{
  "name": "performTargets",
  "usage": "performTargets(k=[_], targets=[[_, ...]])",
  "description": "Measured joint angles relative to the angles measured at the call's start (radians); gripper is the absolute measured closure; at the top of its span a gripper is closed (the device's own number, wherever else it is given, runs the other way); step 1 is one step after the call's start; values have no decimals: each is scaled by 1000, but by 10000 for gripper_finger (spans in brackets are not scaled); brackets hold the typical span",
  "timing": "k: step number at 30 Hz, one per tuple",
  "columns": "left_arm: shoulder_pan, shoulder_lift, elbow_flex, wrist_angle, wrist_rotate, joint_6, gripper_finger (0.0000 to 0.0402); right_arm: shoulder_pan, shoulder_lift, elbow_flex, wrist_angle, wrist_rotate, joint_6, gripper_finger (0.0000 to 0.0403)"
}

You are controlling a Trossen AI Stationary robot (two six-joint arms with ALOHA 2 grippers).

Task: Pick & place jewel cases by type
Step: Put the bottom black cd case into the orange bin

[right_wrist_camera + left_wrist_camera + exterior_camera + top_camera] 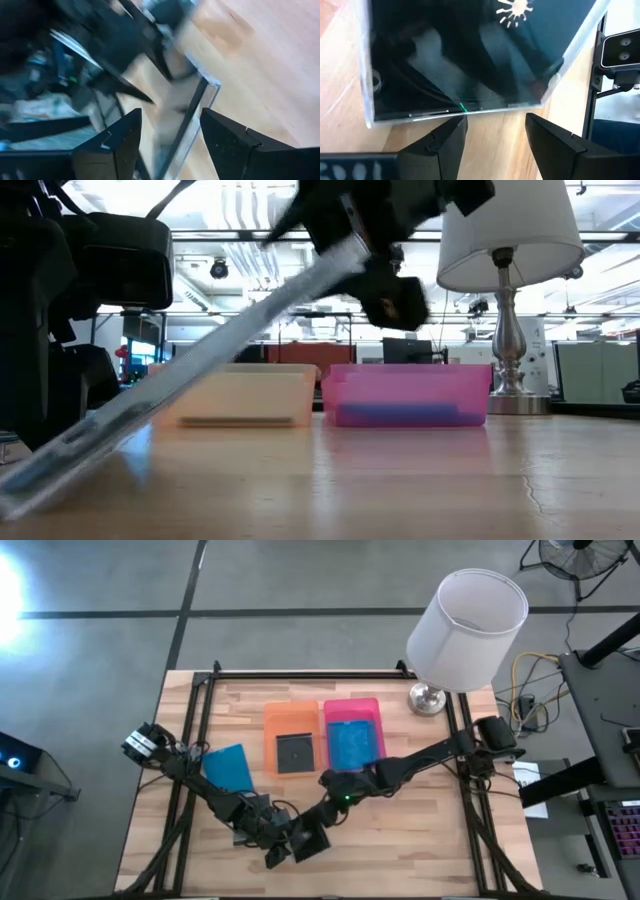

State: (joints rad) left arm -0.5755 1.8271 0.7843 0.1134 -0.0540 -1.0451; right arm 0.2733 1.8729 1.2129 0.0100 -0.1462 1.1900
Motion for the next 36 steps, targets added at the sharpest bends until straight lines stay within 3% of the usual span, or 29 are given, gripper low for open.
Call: performTargets(k=[16,24,36], targets=[[1,1,12,3,-9,2,207,0,9,-2,57,21,8,204],[1,1,41,19,-54,35,207,2,10,0,154,12,11,204],[6,0,47,25,-124,48,207,18,22,-2,146,8,32,204]])
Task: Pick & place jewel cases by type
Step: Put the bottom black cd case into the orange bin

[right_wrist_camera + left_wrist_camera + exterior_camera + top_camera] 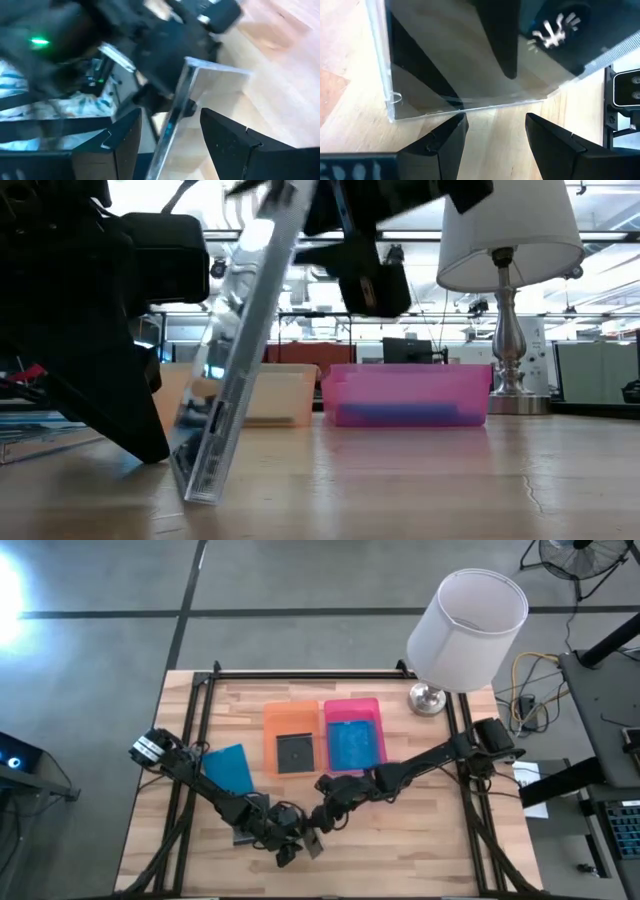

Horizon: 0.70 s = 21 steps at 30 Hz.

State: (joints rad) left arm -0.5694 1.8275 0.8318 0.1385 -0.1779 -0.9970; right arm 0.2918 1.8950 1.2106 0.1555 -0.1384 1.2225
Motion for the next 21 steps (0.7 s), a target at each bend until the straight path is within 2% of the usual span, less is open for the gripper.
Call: performTargets(k=[7,13,16,21], targets=[[-1,0,-1,0,5,-3,207,5,19,1,-33,3,53,204],[-2,0,-2,2,11,-8,207,6,16,15,-205,2,63,207],[-2,0,-3,4,12,-15,207,7,16,24,-266,-3,77,219],[-3,0,-3,13,7,-15,207,19,14,23,-255,-38,95,253]])
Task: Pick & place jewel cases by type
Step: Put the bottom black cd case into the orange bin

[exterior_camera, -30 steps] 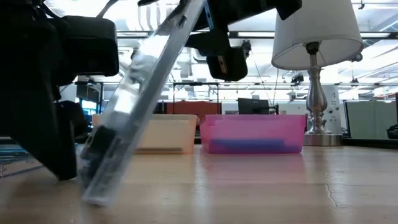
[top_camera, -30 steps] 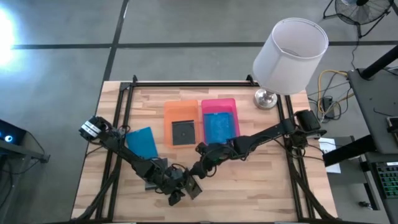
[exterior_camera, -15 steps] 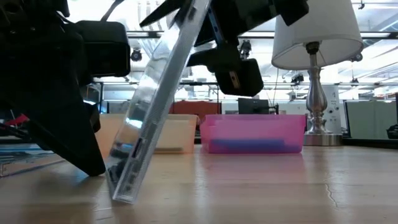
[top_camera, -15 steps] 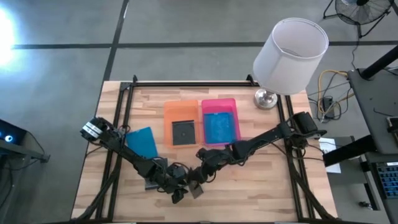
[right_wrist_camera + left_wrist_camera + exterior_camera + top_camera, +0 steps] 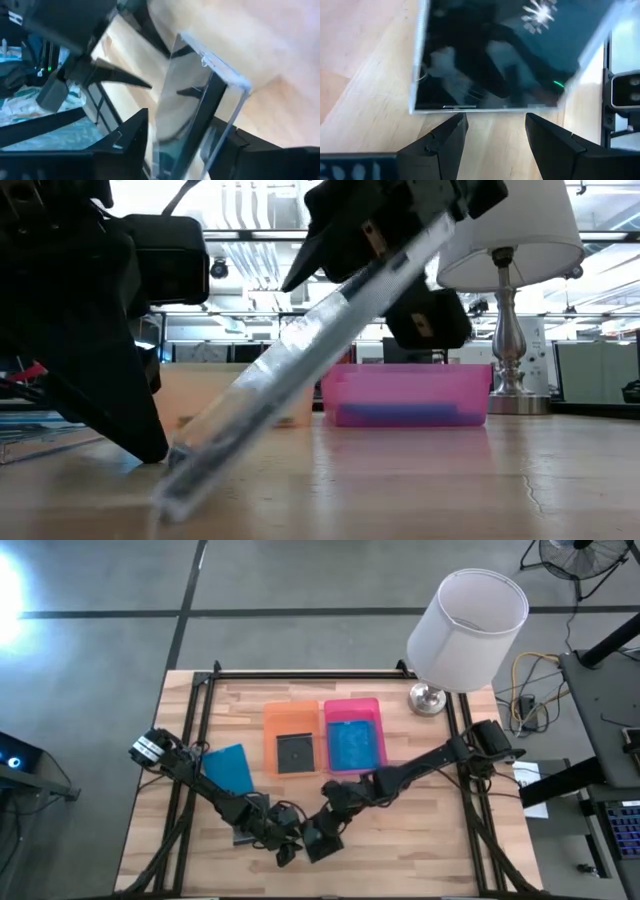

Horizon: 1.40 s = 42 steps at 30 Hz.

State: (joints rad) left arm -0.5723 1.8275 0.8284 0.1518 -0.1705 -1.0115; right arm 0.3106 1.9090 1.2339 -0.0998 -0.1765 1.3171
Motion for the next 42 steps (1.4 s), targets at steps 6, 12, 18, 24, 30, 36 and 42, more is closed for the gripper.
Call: performTargets(k=[6,12,18,24,30,36,42], targets=[[-1,0,1,-9,-35,-49,207,32,0,-6,-1,0,67,302],[-2,-3,0,-12,-55,-67,208,46,-2,-18,-2,60,162,351],[-46,-73,-6,-86,-191,-75,209,88,-14,-40,8,191,330,385],[-90,-266,-4,-400,-403,-168,209,181,-62,-73,-68,451,611,379],[-137,-486,-4,-554,-582,-208,209,243,-108,-74,-123,852,903,380],[-153,-691,2,-555,-794,-159,209,234,-89,-1,-208,1086,997,380],[-155,-885,3,-553,-894,-20,209,116,-78,97,-340,1210,999,380]])
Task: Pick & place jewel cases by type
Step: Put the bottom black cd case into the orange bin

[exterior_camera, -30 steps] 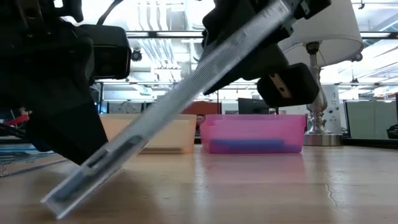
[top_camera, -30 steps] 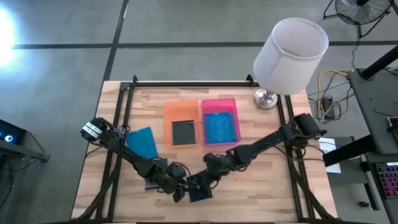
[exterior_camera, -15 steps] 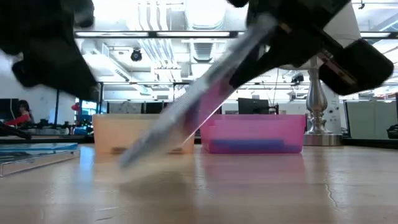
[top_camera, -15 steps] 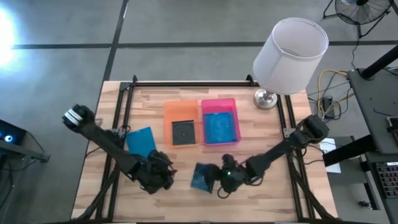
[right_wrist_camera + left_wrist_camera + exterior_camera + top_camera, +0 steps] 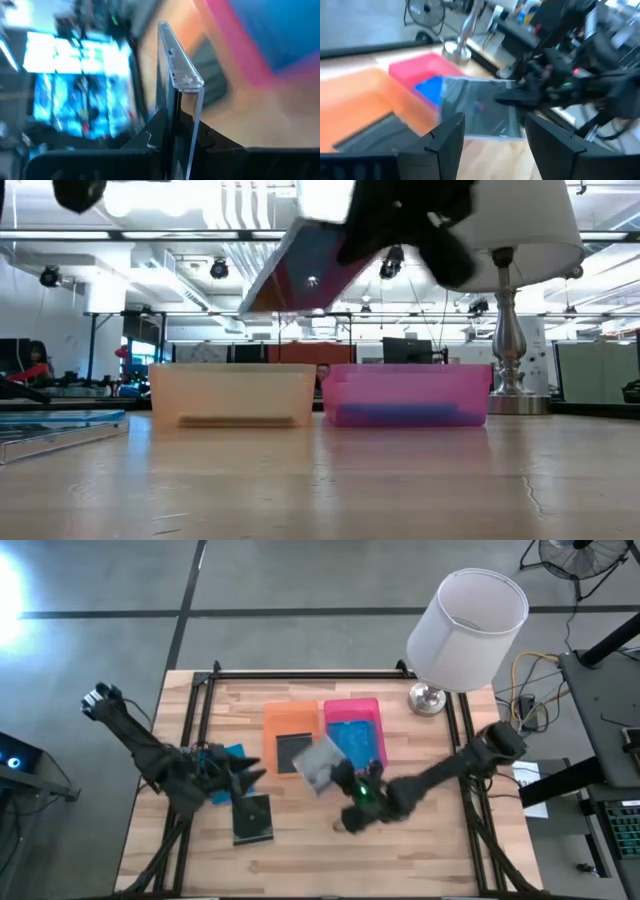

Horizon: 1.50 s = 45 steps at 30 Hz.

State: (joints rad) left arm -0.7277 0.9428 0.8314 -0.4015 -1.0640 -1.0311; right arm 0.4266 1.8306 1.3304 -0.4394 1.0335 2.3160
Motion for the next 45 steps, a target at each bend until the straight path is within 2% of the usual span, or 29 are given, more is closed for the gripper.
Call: performTargets(k=[5,10,16,22,30,38,42,45], targets=[[0,-124,0,2,-58,109,209,-117,79,107,-1,25,-98,380],[0,-202,0,5,-79,186,209,-177,215,217,-77,10,-9,380],[0,-231,0,4,-79,260,209,-217,365,363,-95,-17,3,380],[0,-237,-1,0,-57,277,209,-246,431,519,-203,-35,-71,367],[0,-248,-2,-2,-22,264,209,-260,485,645,-265,-137,-227,308],[-1,-247,-2,-3,-18,264,209,-253,503,659,-268,-290,-314,232],[-1,-245,-2,-3,-18,269,209,-234,502,696,-268,-319,-424,199],[-1,-242,-2,-3,-18,274,209,-230,499,722,-261,-394,-512,182]])
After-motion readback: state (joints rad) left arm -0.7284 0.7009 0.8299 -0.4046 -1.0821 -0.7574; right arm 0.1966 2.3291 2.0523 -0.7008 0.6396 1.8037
